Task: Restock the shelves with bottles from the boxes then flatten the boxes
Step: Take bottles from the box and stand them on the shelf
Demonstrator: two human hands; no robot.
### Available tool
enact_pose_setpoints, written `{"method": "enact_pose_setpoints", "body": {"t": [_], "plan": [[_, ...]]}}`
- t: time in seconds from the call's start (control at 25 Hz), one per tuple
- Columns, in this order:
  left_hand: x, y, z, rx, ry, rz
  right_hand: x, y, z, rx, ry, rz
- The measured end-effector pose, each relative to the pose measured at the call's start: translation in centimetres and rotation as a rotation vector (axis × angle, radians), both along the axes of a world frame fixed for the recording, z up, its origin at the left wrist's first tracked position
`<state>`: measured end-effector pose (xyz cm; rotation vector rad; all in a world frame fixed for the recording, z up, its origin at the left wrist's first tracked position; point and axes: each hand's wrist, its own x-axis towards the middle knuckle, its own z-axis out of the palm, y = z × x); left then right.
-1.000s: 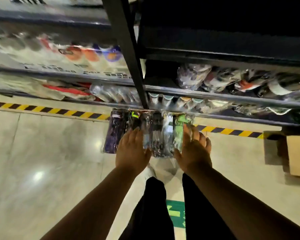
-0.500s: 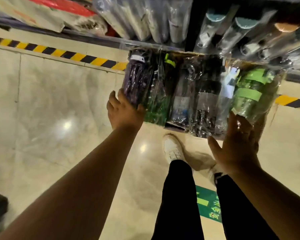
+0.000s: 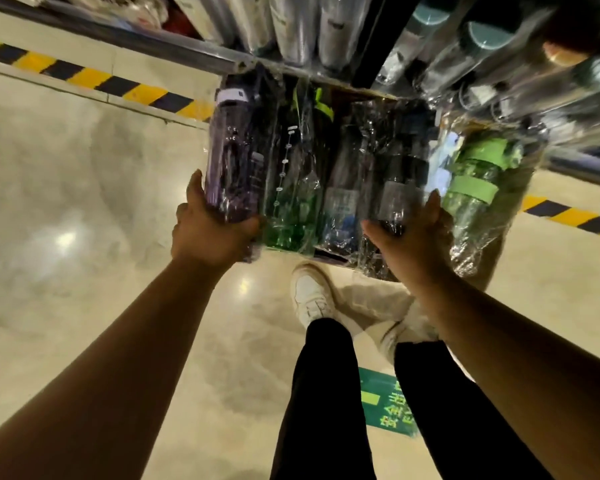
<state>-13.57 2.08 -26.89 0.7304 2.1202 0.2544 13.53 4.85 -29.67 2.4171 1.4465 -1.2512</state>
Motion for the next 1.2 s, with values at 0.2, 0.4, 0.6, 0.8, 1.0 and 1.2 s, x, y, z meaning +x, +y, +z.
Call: {"method": "enact_pose_setpoints", "body": {"t": [0.2, 0.4, 0.6, 0.8, 1.0, 1.2], "plan": [[3.0, -2.5, 2.6, 0.115, -0.096, 0.074, -0.8, 2.0, -1.7, -0.082, -0.07, -0.038], [4.1, -2.0, 3.8, 0.117, -0.135, 0.034, 0.0, 1.7, -2.2, 0.033, -0.004, -0.138], [6.8, -1.7, 8.0, 0.138, -0.281, 0.085, 1.5, -0.1, 2.5, 0.073, 0.187, -0.235], [11.6, -0.3, 16.5, 0.184, -0.498, 0.063, 2.7, 0.7, 14.8, 0.194, 0.388, -0.364], [14.6, 2.4, 28.8, 0.319, -0.75, -0.046, 5.0, 1.7, 30.4, 0.3, 0.62, -0.539], [16.3, 3.7, 42.0, 0.336, -0.692, -0.242, 8.2, 0.3, 45.3, 0.5, 0.682, -0.499]]}}
